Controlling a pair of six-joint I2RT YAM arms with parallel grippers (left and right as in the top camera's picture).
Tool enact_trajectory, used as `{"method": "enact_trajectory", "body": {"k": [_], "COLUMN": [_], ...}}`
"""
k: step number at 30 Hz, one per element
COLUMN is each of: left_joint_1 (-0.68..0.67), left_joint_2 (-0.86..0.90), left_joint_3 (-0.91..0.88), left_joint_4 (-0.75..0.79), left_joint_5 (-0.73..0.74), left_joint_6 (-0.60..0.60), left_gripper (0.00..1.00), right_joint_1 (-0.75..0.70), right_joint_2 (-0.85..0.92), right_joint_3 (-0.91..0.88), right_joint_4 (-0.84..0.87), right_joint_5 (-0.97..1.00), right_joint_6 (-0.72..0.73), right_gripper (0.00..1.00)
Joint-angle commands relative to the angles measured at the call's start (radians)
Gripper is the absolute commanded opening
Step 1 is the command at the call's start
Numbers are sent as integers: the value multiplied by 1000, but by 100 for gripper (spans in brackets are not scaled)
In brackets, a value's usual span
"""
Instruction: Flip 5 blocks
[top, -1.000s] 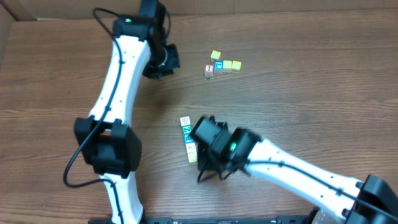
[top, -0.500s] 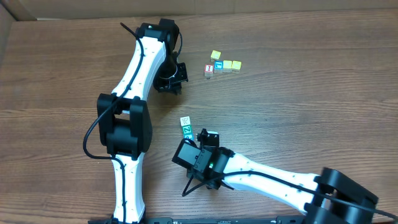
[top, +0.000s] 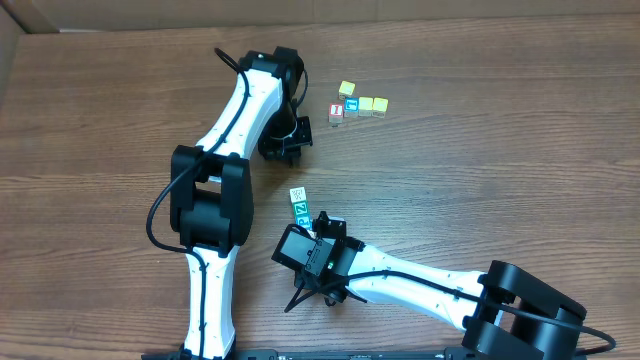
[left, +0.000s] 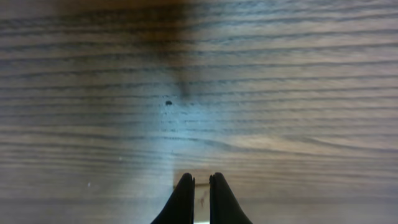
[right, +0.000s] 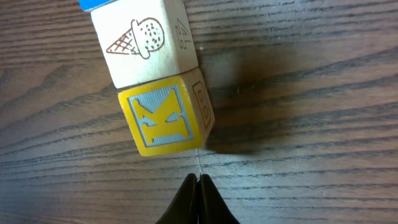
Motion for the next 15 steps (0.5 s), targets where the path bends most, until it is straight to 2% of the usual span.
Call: {"method": "enact_trajectory", "body": {"k": [1,15], "left_joint_1": [-2,-7], "left_joint_2": [17,17], "left_joint_3": [-57,-80], "left_joint_4": [29,11], "left_joint_5": [-20,-18], "left_joint_6": [-18,-14], "left_gripper": [4,4], "right_joint_1": [6,6], "right_joint_2": [1,33], "right_joint_3": [-3,-5], "right_joint_4": [8,13], "right_joint_5": [-7,-5], "right_joint_6": [13,83], "right_gripper": [4,4]}}
